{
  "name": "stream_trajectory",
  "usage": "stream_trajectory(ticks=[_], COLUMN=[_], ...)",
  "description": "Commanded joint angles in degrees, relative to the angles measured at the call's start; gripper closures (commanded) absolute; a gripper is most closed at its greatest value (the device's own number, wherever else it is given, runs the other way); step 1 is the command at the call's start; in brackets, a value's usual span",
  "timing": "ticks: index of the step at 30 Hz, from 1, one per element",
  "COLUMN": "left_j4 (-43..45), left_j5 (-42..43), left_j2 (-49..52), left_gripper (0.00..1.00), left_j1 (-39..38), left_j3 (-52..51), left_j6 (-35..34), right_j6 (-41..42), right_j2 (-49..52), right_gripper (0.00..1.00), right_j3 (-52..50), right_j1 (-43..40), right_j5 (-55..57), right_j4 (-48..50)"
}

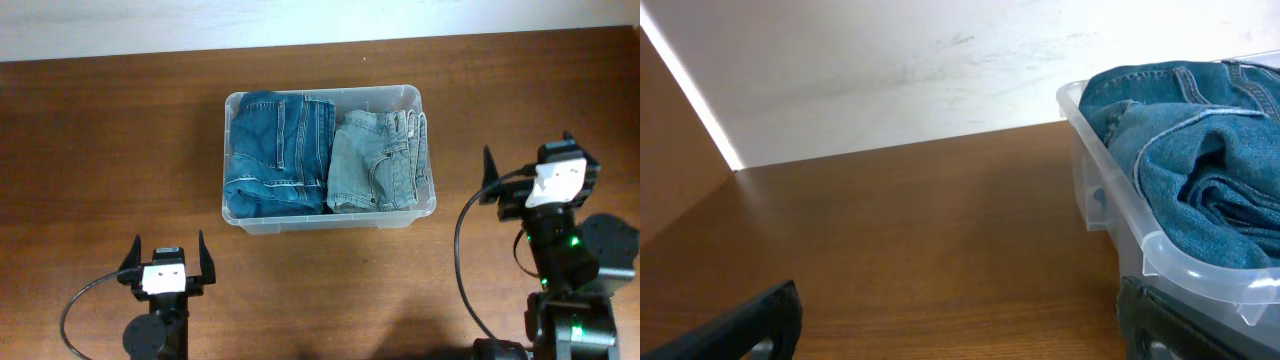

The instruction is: Pack container

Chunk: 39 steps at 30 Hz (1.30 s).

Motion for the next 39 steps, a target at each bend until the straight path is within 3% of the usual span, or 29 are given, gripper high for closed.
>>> stream_trajectory(ticks=[1,18,33,39], left_j4=[0.0,0.0,0.0,0.0], left_j5=[-0.4,-0.4,-0.4,-0.4], left_j2=[-0.5,-0.5,-0.5,-0.5], left_gripper=[0.0,0.0,0.0,0.0], left_j1=[-0.3,-0.3,-0.3,-0.3], left_j3=[-0.4,-0.4,-0.4,-0.4], left_j6=[0.1,0.1,0.1,0.1], right_j6=[0.0,0.1,0.7,8.5], right_j2=[-3.0,-11.5,-17.1,-18.3], right_gripper=[0.02,0.02,0.01,0.02], right_j3=[-3.4,-11.5,-20.1,-21.1], right_j1=[0.6,0.6,0.6,0.6], right_j5=[-3.0,-5.0,-4.7,-0.9], right_j4=[1.1,1.5,14.7,14.6])
